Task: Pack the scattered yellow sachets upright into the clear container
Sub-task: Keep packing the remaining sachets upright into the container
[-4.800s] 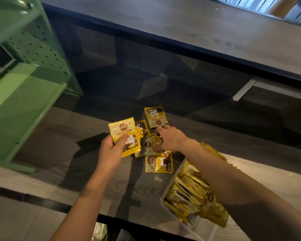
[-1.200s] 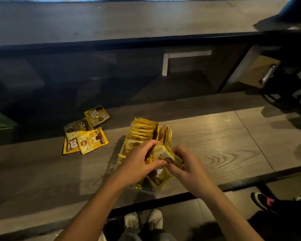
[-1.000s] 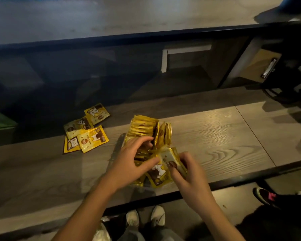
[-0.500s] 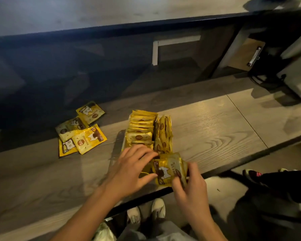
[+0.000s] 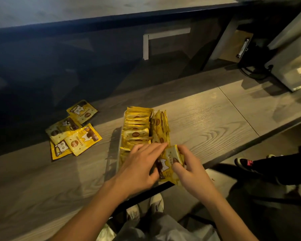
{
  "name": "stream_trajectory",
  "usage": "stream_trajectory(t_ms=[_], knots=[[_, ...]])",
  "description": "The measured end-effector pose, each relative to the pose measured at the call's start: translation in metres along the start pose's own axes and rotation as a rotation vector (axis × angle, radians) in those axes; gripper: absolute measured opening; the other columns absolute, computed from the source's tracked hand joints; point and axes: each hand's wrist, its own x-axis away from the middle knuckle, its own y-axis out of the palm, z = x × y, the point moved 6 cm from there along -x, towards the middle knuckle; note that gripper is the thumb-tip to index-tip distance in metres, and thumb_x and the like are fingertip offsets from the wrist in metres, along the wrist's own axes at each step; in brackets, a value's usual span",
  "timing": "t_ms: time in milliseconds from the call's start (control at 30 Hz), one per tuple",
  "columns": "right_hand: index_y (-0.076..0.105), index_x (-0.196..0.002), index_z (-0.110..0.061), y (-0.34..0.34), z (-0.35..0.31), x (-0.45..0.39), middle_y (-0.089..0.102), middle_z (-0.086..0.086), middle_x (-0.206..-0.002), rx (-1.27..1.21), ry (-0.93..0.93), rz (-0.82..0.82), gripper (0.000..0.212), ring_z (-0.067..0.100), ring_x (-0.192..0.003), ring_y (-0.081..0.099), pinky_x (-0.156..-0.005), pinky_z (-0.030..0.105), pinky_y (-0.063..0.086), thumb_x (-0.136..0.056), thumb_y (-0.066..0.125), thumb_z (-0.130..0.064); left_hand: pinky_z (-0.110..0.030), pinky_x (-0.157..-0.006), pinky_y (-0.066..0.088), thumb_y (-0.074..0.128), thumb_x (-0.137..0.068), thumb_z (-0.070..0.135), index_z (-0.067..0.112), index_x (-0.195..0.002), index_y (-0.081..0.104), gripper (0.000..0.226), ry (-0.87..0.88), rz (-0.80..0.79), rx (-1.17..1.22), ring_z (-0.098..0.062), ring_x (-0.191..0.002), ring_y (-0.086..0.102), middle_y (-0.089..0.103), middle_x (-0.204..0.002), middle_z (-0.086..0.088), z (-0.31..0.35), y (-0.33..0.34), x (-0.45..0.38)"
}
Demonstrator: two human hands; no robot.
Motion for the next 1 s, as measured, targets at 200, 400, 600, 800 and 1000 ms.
stream_trajectory(t_ms=[200, 400, 600, 800, 1000], knots=[[0.061, -0.105, -0.031, 0.003, -0.013, -0.006, 0.064, -0.015, -0.091, 0.149, -0.053, 0.04, 0.01, 0.003, -0.085, 0.06, -0.073, 0.027, 0.051, -0.097, 0.055, -0.029, -0.027, -0.107, 0.028, 0.056, -0.081, 0.034, 0.023, -0.149, 0.039, 0.071, -0.027, 0.0, 0.052, -0.012, -0.124, 0.049, 0.054, -0.137, 0.006, -0.007, 0.001, -0.003], [0.043, -0.107, -0.028, 0.01, -0.021, -0.005, 0.055, -0.011, -0.081, 0.53, -0.097, 0.086, 0.013, 0.011, -0.068, 0.055, -0.058, 0.025, 0.038, -0.097, 0.052, -0.03, -0.015, -0.108, 0.007, 0.057, -0.074, 0.041, 0.023, -0.128, 0.057, 0.057, -0.034, 0.014, 0.014, -0.012, -0.125, 0.052, 0.064, -0.13, 0.004, -0.015, -0.001, -0.01], [0.038, -0.132, -0.026, 0.029, -0.016, 0.002, 0.045, -0.01, -0.107, 0.569, -0.094, 0.118, 0.04, 0.007, -0.086, 0.049, -0.064, 0.013, 0.036, -0.096, 0.053, -0.019, -0.028, -0.108, 0.017, 0.077, -0.063, 0.028, 0.022, -0.118, 0.066, 0.057, -0.014, -0.043, -0.145, -0.015, -0.125, 0.055, 0.072, -0.117, 0.006, -0.013, 0.004, -0.011], [0.041, -0.139, -0.008, 0.038, -0.008, -0.001, 0.05, 0.009, -0.118, 0.687, -0.144, 0.162, 0.063, 0.024, -0.095, 0.054, -0.068, 0.034, 0.055, -0.081, 0.066, -0.008, -0.038, -0.113, 0.028, 0.079, -0.06, 0.02, 0.016, -0.103, 0.077, 0.043, -0.063, -0.088, -0.345, -0.024, -0.123, 0.057, 0.069, -0.115, -0.002, -0.004, 0.005, -0.013], [0.06, -0.113, -0.007, 0.044, -0.002, -0.004, 0.057, 0.012, -0.114, 0.851, -0.177, 0.241, 0.04, 0.029, -0.099, 0.053, -0.078, 0.039, 0.049, -0.076, 0.07, -0.017, -0.041, -0.114, 0.035, 0.074, -0.072, 0.016, 0.012, -0.122, 0.066, 0.051, -0.027, -0.033, -0.187, -0.025, -0.134, 0.047, 0.061, -0.129, -0.004, -0.01, 0.003, -0.009]])
